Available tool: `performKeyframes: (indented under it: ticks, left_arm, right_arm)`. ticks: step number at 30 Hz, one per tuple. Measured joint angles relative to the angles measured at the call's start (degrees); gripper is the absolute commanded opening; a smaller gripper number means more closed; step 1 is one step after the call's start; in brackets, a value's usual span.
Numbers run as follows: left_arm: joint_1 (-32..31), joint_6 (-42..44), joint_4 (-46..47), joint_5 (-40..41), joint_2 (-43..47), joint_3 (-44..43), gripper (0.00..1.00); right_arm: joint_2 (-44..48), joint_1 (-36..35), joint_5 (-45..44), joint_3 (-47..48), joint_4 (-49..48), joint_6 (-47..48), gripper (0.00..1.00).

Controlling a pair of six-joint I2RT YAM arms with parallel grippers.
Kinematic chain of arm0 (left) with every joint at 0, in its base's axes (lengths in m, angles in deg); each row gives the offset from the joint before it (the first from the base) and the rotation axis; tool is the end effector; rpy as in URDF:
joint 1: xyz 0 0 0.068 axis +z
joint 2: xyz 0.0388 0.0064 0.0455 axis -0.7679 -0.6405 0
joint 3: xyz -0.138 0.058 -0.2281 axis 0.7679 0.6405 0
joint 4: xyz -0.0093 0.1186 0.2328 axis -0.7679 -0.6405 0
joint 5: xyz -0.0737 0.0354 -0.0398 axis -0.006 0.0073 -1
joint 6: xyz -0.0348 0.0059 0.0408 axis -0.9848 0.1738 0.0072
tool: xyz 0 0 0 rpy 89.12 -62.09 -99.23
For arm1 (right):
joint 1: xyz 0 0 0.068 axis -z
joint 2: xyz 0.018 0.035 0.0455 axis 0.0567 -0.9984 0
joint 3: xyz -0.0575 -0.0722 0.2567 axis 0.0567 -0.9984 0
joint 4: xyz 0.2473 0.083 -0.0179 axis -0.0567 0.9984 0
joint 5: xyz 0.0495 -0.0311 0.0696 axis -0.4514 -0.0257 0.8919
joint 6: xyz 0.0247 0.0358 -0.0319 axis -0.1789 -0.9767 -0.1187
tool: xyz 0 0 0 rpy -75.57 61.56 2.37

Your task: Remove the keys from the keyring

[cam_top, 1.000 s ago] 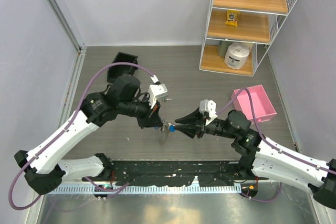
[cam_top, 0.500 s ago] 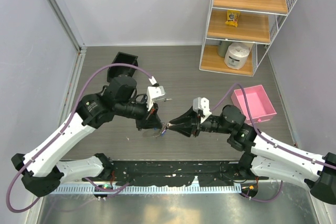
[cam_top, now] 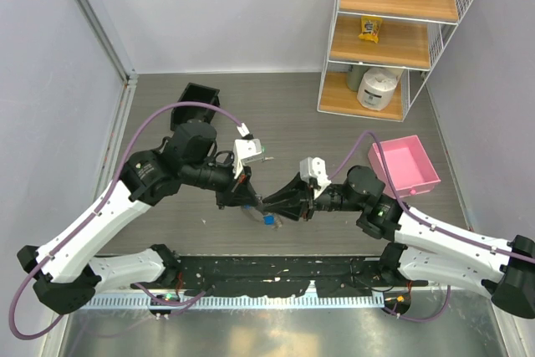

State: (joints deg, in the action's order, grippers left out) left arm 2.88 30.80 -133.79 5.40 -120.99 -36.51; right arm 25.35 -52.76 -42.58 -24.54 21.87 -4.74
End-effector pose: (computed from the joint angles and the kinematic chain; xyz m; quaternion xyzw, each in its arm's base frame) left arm 0.1178 -0.1575 0.3991 0.4840 0.7233 -0.4043 0.2812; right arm 0.1016 0.1847 0.3154 -0.4711 0.4850 0.5136 0.5284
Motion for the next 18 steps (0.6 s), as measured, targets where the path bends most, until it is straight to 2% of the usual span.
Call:
performKeyframes:
  ticks: [18]
  left_arm:
    - [0.02, -0.02, -0.24, -0.09, 1.01, 0.0, 0.0]
  right_arm:
    - [-2.12, -2.16, -0.07, 0.15, -2.8, 0.0, 0.27]
